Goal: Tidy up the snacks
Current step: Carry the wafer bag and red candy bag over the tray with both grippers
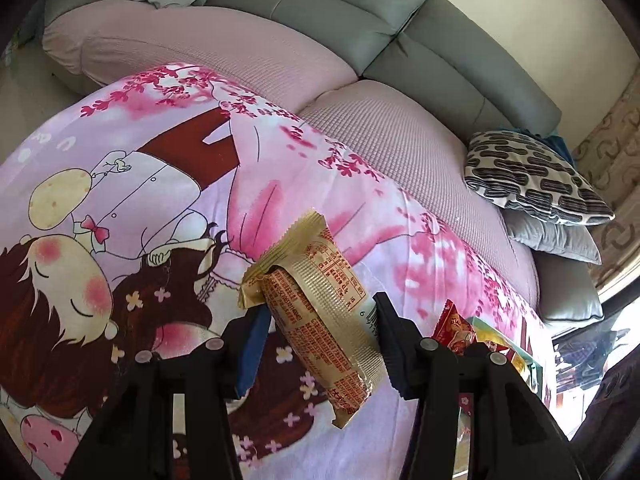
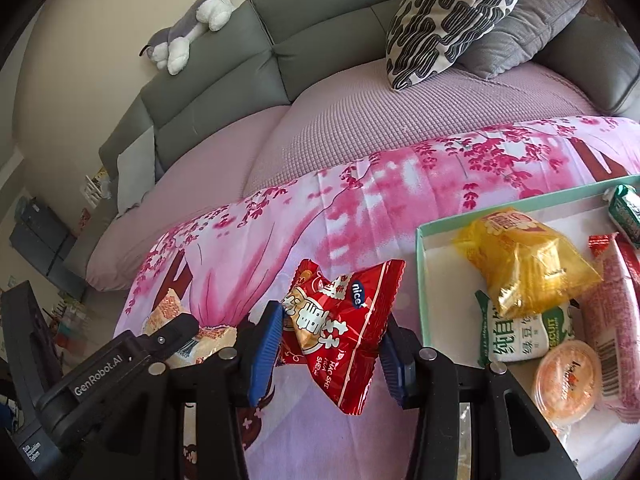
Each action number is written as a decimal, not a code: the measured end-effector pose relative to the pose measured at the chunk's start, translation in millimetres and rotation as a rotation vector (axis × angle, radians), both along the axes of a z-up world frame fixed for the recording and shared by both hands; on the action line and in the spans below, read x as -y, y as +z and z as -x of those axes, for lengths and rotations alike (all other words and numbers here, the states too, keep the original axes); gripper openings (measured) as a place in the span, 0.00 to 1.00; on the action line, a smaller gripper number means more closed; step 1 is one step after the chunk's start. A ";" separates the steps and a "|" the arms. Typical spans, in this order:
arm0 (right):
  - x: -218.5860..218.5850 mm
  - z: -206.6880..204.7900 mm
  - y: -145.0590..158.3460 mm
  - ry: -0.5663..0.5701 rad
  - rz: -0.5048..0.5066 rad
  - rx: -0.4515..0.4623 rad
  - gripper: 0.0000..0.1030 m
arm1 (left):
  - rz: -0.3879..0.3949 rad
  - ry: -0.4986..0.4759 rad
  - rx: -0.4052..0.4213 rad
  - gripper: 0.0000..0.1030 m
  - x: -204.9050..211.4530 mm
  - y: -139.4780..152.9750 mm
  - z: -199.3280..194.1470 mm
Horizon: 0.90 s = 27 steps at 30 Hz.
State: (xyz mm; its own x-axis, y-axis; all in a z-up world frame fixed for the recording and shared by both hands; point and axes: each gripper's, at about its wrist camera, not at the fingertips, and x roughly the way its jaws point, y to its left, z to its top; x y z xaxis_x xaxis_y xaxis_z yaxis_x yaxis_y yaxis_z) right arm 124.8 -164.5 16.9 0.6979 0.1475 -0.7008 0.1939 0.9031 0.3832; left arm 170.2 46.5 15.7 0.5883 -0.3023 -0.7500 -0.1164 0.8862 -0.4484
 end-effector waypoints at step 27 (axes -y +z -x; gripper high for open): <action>107.7 155.3 36.2 -0.279 0.037 0.028 0.48 | 0.020 -0.481 0.067 0.52 138.0 22.5 91.7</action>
State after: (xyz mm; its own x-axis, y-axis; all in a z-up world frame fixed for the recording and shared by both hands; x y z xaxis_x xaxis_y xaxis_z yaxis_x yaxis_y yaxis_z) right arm -30.6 -272.2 53.0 0.7271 -0.0789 -0.6820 0.4272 0.8297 0.3594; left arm 78.5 -91.5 38.2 0.4252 -0.5657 -0.7065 0.3337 0.8236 -0.4586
